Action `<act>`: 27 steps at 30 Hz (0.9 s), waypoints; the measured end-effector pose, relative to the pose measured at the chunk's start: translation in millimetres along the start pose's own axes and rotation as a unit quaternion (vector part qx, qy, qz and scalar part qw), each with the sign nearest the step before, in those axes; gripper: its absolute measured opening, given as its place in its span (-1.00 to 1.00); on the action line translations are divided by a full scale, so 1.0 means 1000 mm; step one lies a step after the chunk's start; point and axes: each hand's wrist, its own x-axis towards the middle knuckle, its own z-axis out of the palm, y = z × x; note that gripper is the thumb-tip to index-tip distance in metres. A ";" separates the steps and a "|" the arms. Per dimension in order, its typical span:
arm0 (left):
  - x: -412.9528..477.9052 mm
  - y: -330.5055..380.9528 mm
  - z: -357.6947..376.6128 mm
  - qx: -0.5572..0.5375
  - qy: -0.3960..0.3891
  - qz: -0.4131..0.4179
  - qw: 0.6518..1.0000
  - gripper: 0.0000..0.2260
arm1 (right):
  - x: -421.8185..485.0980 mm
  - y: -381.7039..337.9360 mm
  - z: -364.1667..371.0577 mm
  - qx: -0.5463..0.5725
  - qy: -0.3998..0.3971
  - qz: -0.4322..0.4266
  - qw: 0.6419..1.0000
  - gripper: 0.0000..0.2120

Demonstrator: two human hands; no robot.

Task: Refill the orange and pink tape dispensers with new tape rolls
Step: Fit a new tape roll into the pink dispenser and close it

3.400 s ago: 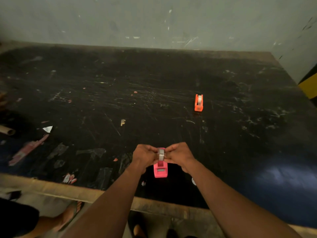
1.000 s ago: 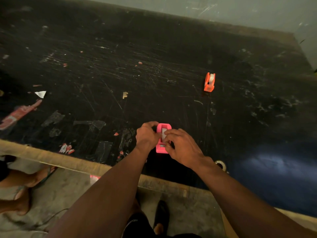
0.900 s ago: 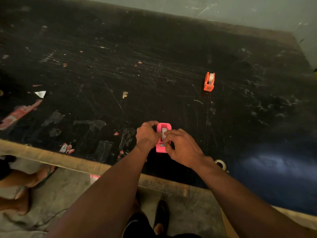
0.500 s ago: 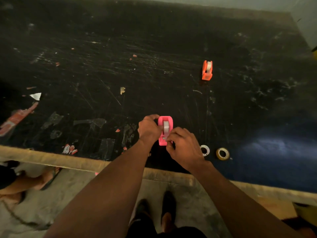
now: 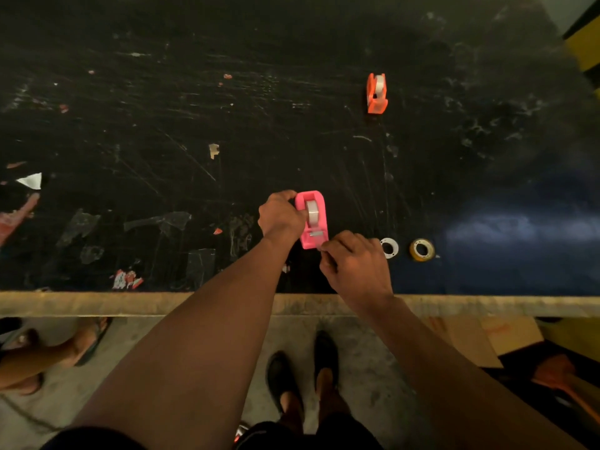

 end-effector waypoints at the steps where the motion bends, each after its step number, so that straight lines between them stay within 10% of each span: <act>1: 0.000 0.000 0.000 0.000 0.000 0.000 1.000 -0.61 | -0.001 0.000 0.001 -0.008 0.001 -0.003 1.000 -0.92; 27: 0.008 -0.002 -0.002 0.035 -0.060 0.025 0.997 -0.61 | 0.001 -0.003 0.040 -0.066 -0.026 0.020 0.997 -0.91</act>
